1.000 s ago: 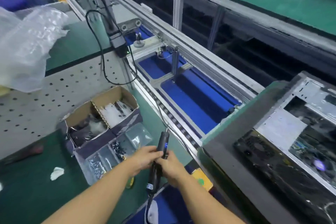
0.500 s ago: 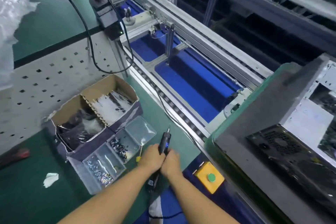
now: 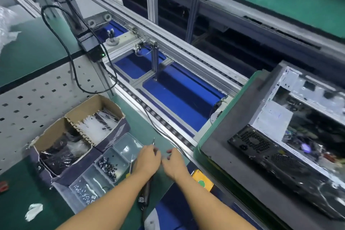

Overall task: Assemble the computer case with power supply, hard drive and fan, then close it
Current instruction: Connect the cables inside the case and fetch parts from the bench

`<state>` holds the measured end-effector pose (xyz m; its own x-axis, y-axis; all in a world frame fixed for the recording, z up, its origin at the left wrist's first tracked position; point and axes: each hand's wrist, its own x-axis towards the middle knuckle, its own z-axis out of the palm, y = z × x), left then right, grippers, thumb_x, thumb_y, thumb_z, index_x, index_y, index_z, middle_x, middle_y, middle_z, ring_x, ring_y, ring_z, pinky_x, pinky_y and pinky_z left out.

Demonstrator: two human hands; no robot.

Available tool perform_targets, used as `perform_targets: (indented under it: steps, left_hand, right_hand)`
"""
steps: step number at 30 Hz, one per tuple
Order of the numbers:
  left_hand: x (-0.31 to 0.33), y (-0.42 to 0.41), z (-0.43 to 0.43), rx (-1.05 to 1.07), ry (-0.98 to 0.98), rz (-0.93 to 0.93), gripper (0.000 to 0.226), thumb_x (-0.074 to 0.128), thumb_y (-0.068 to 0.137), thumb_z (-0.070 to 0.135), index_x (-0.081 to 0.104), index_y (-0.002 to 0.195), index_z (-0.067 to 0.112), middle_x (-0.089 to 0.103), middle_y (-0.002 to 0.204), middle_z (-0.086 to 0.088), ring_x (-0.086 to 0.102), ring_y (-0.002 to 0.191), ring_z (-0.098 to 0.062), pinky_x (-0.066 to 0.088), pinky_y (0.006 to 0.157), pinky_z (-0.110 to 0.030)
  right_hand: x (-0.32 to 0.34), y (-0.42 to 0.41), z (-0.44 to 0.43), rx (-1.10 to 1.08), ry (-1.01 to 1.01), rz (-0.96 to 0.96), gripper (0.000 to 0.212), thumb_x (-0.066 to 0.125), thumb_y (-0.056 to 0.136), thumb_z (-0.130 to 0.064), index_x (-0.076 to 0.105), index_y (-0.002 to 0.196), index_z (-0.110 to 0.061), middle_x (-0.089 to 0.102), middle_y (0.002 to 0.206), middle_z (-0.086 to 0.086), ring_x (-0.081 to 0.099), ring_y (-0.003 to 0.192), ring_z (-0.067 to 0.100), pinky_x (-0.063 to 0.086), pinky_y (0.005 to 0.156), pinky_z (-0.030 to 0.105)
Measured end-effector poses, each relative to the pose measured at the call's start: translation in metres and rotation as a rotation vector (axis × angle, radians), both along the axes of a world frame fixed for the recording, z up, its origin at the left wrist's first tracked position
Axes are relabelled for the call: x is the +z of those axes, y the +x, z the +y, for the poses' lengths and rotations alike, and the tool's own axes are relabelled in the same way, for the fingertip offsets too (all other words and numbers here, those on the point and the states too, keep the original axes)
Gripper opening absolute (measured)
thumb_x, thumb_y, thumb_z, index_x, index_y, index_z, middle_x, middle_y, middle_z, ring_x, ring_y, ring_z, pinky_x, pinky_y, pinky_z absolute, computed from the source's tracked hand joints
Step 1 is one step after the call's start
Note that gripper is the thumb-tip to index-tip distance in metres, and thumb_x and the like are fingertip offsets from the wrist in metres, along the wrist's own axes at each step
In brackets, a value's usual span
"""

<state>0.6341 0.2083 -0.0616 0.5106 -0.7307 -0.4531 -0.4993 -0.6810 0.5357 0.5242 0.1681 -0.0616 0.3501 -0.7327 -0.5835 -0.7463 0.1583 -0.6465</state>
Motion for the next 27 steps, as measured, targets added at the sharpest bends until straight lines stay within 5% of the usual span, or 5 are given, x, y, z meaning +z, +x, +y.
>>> perform_targets:
  steps: [8,12,16,19,27]
  left_hand:
    - [0.052,-0.077,-0.06,-0.018,-0.07,0.37,0.015,0.05,0.099,0.016,0.062,0.094,0.011,0.068,0.095,-0.007,0.064,0.064,-0.019,0.043,0.041,-0.019]
    - [0.082,-0.136,-0.089,-0.193,-0.127,0.366,0.021,0.051,0.099,0.024,0.068,0.106,0.012,0.071,0.101,-0.004,0.069,0.093,-0.028,0.054,0.083,-0.039]
    - [0.12,-0.196,-0.112,-0.303,-0.236,0.435,0.017,0.05,0.1,0.026,0.066,0.102,0.019,0.072,0.084,0.004,0.067,0.068,-0.013,0.047,0.057,-0.024]
    - [0.146,-0.236,-0.125,-0.308,-0.299,0.488,0.017,0.052,0.097,0.026,0.067,0.096,0.016,0.069,0.066,0.001,0.054,0.044,-0.008,0.038,0.042,-0.019]
    - [0.182,-0.324,-0.154,-0.5,-0.411,0.32,0.027,0.045,0.091,0.017,0.066,0.093,0.034,0.069,0.062,0.005,0.052,0.043,0.001,0.042,0.049,-0.022]
  right_hand:
    - [0.073,-0.096,-0.04,-0.288,-0.068,-0.144,0.015,0.054,0.097,-0.031,0.054,0.112,-0.028,0.062,0.097,-0.009,0.061,0.085,0.013,0.048,0.072,0.026]
    - [0.103,-0.161,-0.053,-0.43,-0.153,-0.144,0.007,0.055,0.098,-0.026,0.056,0.105,-0.028,0.062,0.092,-0.01,0.061,0.087,0.016,0.047,0.074,0.028]
    - [0.135,-0.227,-0.052,-0.587,-0.186,-0.229,0.008,0.056,0.098,-0.017,0.056,0.1,-0.024,0.068,0.097,0.009,0.065,0.078,0.023,0.056,0.076,0.038]
    - [0.157,-0.275,-0.05,-0.651,-0.185,-0.304,0.015,0.05,0.097,-0.009,0.057,0.098,-0.023,0.067,0.083,0.001,0.058,0.051,0.006,0.047,0.047,0.021]
    - [0.191,-0.387,-0.068,-0.608,-0.23,-0.318,0.022,0.048,0.095,-0.005,0.06,0.105,-0.02,0.068,0.082,0.0,0.057,0.054,0.008,0.044,0.047,0.025]
